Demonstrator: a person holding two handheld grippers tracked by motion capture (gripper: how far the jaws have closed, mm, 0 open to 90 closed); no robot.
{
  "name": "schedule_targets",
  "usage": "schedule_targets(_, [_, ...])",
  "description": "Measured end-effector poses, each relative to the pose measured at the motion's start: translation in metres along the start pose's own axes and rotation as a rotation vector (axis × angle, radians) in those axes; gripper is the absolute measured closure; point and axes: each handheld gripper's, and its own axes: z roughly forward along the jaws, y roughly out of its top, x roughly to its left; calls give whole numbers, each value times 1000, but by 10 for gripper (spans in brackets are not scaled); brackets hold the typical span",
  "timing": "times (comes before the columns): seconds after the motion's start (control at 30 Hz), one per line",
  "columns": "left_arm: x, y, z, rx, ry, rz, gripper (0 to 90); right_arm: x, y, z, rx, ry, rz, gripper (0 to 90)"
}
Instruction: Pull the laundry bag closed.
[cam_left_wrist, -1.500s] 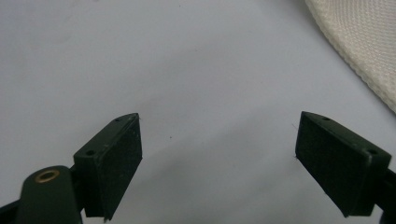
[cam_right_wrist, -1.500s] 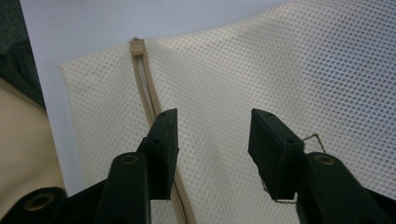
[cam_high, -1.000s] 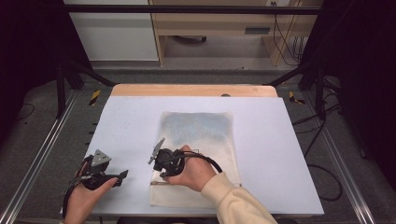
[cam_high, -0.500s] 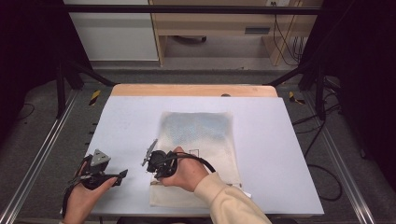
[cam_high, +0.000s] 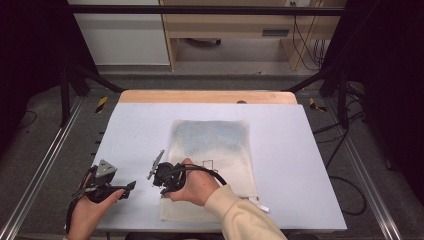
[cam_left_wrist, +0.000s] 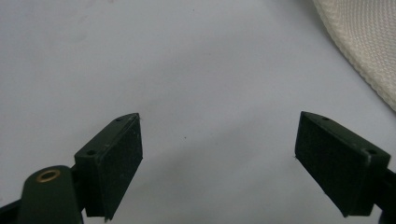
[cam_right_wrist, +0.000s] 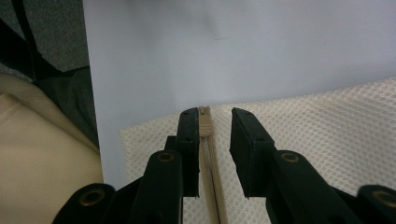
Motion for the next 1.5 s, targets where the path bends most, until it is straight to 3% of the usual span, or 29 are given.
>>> schedule_targets(0.53, [1,0,-1,-9,-6,-12,149,6,7,12,25,16,-19,728])
schedule_targets(0.77, [1,1,-1,-10,-18,-10,149,2,1,22,43,19,-4,720])
schedule_targets(0.9, [1,0,-1,-29,-27,-31,144,1,-3,29,42,40,1,719])
schedule_targets(1.03, [1,1,-2,-39,-31,-36,142,-2,-5,37,50,39,4,748])
schedule_targets(1.07, [-1,1,-3,-44,-43,-46,141,-3,-5,39,56,43,9,797])
schedule_targets(1.27, [-4,2,-6,-62,-73,-60,143,-4,-3,31,53,51,4,819])
schedule_targets(1.5, [-14,4,-11,-66,-101,-33,150,-5,1,19,54,57,0,817])
